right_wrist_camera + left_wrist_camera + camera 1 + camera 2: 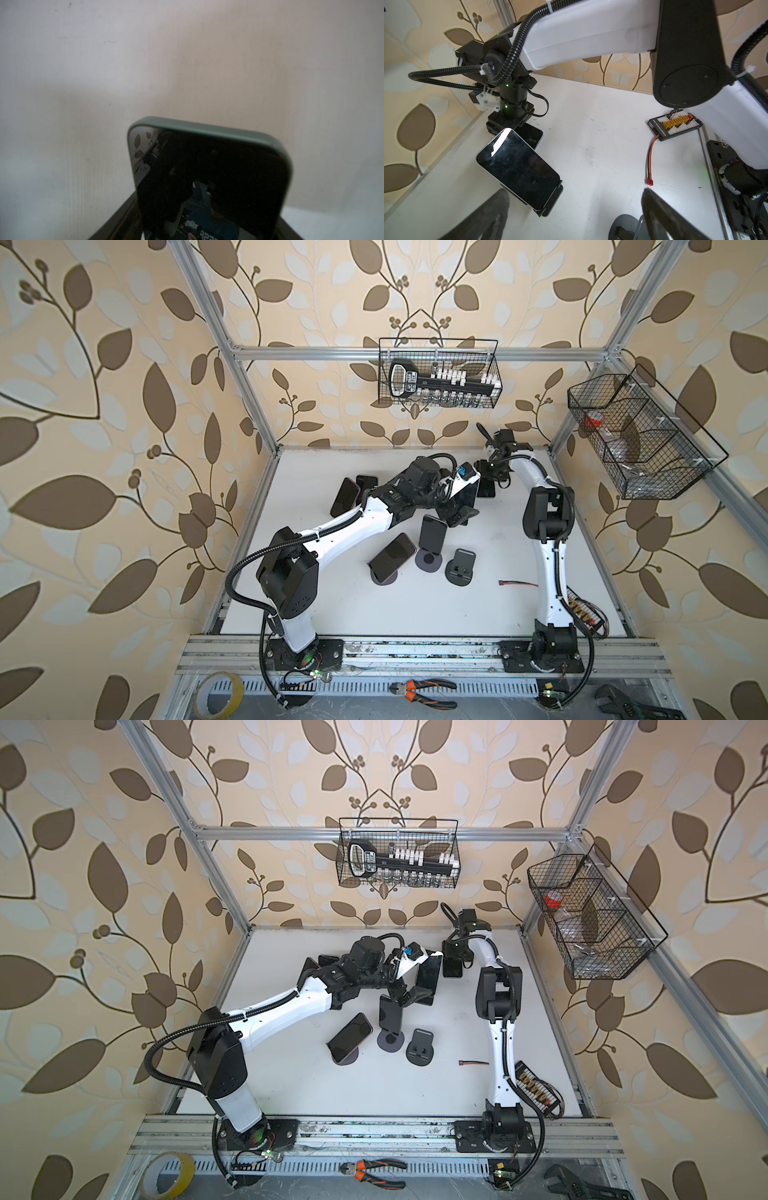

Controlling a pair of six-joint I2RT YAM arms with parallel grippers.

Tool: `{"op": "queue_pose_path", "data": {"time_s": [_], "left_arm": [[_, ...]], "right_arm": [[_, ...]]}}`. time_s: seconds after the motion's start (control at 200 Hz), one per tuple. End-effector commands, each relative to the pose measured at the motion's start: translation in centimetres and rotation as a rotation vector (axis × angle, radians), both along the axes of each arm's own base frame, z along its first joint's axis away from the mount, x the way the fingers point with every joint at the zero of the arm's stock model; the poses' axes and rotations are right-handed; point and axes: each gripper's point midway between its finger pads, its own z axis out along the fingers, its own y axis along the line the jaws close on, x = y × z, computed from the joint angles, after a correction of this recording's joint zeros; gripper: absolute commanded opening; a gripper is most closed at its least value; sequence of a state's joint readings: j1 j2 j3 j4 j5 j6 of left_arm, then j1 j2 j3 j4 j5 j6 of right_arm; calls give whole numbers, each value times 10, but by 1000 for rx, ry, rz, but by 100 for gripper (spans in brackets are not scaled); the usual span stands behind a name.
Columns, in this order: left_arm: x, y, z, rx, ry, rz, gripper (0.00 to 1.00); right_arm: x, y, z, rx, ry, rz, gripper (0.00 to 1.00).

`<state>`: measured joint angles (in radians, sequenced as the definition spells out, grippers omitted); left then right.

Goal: Remove the phone from the phone stand
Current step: Place the phone at the top-right of the table.

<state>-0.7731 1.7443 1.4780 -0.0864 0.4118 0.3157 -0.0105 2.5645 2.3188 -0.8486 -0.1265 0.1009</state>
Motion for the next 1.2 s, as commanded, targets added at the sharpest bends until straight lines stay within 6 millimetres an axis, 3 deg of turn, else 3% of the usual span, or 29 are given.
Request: {"op": "queue_pose_path", "data": {"time_s": [0.0, 0.855, 1.195], "left_arm": [[-1, -7, 22, -43, -34, -21, 99], [5, -20, 20, -61, -30, -48, 99], [3, -19, 34, -84, -39, -51, 99]], "right_arm": [[-9, -3, -30, -24, 62, -4, 74], [-9, -10, -21, 4, 46, -11, 86], [2, -12, 13, 33, -31, -30, 87]]}}
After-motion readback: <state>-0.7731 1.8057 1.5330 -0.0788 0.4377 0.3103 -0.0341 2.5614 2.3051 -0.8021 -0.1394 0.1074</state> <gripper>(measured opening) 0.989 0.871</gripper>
